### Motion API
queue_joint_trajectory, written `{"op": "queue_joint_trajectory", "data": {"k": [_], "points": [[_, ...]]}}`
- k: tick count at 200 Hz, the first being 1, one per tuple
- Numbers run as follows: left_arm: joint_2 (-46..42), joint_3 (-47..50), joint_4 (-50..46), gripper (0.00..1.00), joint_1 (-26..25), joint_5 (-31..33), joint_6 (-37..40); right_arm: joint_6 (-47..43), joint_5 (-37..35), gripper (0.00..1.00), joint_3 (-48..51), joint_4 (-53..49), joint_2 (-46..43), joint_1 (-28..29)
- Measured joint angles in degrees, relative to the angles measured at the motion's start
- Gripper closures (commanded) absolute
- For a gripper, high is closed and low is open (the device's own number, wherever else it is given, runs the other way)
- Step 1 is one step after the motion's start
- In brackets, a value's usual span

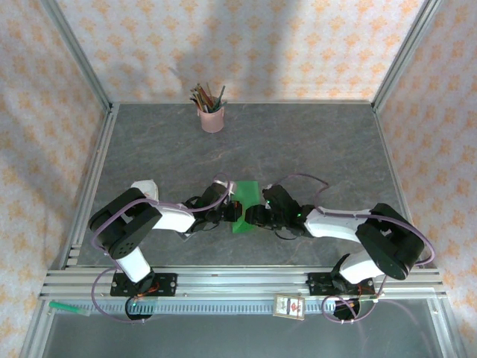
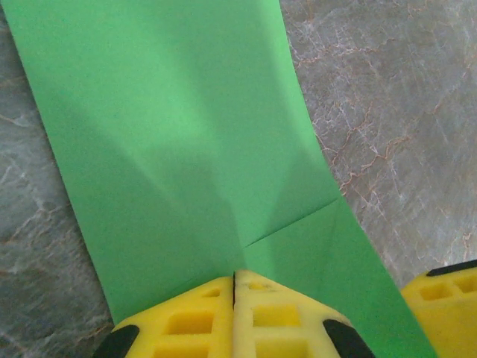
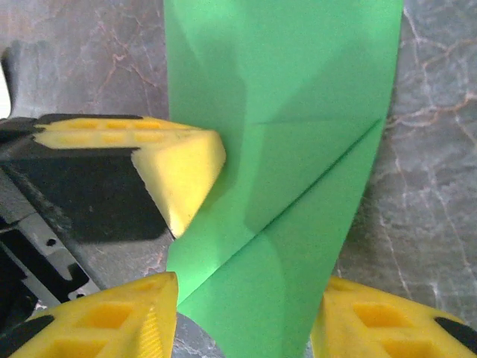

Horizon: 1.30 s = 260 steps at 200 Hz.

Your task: Fold a paper plane with a square sheet of paper (pick it up from the middle)

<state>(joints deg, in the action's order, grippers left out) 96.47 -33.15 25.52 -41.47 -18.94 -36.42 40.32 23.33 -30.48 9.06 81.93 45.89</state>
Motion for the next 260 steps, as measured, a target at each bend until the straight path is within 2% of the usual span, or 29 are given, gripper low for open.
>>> {"op": "queue_joint_trajectory", "data": {"k": [56,133,191,226,260], "points": [[0.00,-0.17,-0.33,1.00,0.00,0.00,0.02,-0.48,0.52,0.54,1.27,2.89,-0.09,-0.70],[0.00,-0.17,-0.39,1.00,0.00,0.04,0.09,6.03,1.25,0.79,7.80,7.02,-3.41,-0.68],[0.00,-0.33,-0.59,1.00,0.00,0.04,0.37,8.81,0.52,0.93,8.66,9.57,-3.56,-0.37],[-0.02,-1.09,-1.81,0.85,0.00,-0.09,0.28,8.66,-0.33,1.00,8.61,9.55,-3.52,-0.31],[-1.16,-2.43,-4.26,0.66,0.00,-0.39,-0.79,5.46,-2.03,1.00,6.78,5.11,-2.78,-0.31]]}}
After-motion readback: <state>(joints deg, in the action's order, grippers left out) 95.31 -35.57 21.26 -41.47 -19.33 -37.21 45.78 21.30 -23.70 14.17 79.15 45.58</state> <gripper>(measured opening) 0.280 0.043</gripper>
